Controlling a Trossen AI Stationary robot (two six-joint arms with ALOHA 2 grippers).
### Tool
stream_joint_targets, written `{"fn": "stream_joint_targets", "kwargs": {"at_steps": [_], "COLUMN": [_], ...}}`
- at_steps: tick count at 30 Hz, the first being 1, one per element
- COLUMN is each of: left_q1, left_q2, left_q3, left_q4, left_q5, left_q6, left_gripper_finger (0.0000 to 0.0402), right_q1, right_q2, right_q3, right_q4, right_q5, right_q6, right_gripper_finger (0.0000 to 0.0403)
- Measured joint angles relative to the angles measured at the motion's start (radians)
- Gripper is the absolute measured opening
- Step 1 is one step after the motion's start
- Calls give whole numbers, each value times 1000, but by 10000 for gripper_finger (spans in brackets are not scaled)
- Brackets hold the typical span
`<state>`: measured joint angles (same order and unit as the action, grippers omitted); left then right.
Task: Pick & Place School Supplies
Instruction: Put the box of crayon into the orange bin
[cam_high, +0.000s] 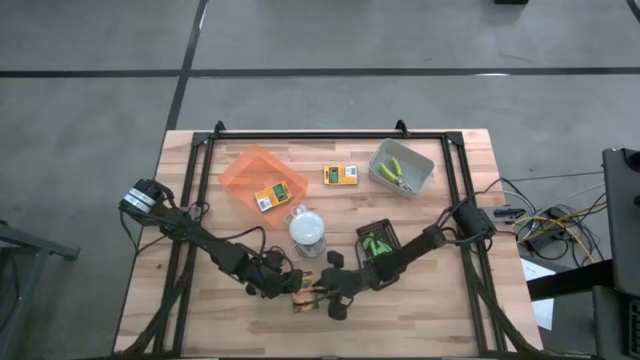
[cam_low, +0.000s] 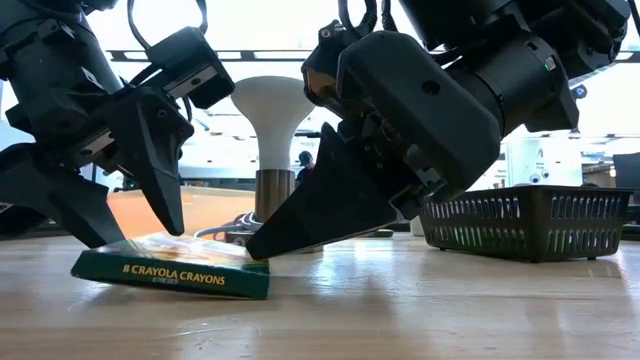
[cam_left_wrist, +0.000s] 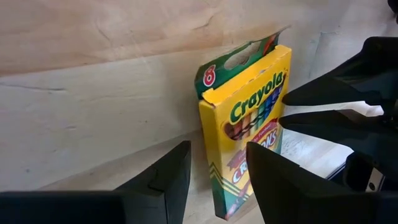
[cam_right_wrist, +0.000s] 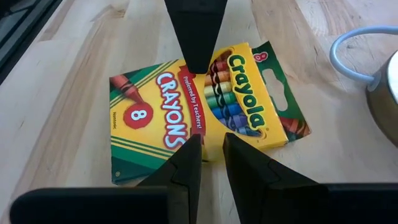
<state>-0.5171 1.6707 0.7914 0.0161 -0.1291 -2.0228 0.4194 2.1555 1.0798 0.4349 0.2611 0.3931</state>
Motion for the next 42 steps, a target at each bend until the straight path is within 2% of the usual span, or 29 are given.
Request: {"fn": "stream_joint_targets", "kwargs": {"at_steps": [21,31,42], "left_q1": [16,33,33], "left_q2": [-1,-1,-1], "left_q3": [-8,-10,-10], "left_q4": [7,37,39], "left_q5": [-52,-53,-52], "left_q6": [7,75,78], "left_gripper_finger": [161,161,152], "right_q1": [0,0,-1], "right_q2": [2,2,2], "right_q3": [-2,-3,-3], "right_q4": [-1,-2,-2], "right_q5": [1,3,3], "right_q6": [0,0,0], "right_gripper_finger": [68,68,68]}}
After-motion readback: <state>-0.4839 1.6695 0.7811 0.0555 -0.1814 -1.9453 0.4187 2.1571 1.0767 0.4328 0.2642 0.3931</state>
